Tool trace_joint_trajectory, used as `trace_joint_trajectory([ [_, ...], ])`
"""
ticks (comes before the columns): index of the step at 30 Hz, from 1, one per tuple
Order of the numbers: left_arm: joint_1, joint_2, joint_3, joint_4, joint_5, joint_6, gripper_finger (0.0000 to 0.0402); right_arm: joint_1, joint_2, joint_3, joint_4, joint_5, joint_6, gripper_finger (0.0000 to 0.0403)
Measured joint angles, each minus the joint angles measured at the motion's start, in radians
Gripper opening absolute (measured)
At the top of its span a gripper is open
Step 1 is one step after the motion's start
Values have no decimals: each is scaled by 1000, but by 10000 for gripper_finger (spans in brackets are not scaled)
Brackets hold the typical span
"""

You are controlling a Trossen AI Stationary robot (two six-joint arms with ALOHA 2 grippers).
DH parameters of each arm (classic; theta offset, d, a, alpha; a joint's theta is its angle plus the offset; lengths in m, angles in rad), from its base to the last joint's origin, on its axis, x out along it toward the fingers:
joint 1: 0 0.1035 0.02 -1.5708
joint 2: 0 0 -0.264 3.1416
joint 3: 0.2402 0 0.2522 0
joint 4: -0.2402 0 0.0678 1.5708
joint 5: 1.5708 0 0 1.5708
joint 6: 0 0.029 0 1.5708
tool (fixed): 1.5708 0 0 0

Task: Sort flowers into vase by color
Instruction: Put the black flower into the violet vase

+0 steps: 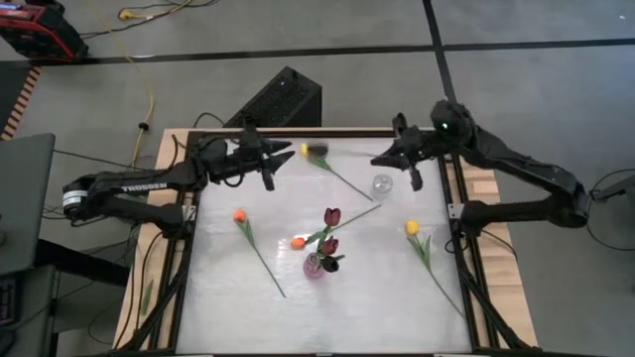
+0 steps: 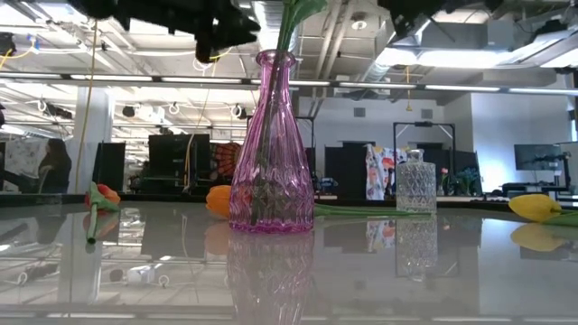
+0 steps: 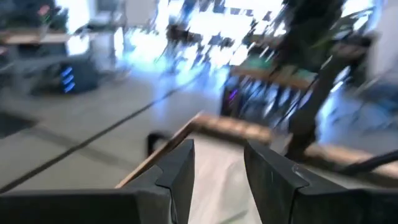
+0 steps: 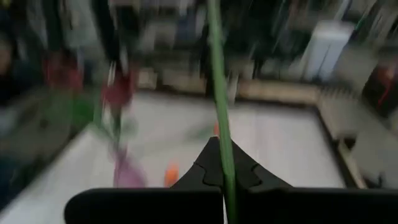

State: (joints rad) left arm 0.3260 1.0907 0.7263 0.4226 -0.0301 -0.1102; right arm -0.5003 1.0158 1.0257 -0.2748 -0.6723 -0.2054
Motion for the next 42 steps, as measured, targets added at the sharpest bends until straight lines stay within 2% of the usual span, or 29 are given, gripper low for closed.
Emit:
trace_joint_trajectory([
  [3, -2, 25, -68, 254, 125, -37, 127, 33, -5, -111, 348, 30, 192, 16],
  [5, -21, 51, -74, 370, 166, -41, 127, 54, 18, -148, 510, 79, 252, 16],
  [8, -56, 86, -49, 462, 157, 4, 127, 70, 67, -154, 625, 151, 265, 16],
  [13, -117, 147, 26, 466, 63, 102, 133, 105, 163, -156, 743, 175, 285, 16],
  [21, -159, 272, 161, 434, 44, 130, 189, 147, 252, -156, 790, 211, 280, 16],
  [25, -159, 316, 215, 437, 89, 137, 206, 155, 263, -156, 791, 232, 279, 16],
  [27, -159, 337, 235, 437, 106, 152, 207, 160, 263, -156, 791, 233, 276, 16],
  [33, -158, 354, 262, 431, 44, 161, 208, 180, 261, -156, 793, 233, 275, 16],
  [39, -160, 356, 262, 460, 93, 170, 207, 192, 261, -156, 792, 254, 261, 16],
  [42, -160, 356, 262, 460, 96, 170, 187, 192, 261, -156, 792, 257, 258, 16],
])
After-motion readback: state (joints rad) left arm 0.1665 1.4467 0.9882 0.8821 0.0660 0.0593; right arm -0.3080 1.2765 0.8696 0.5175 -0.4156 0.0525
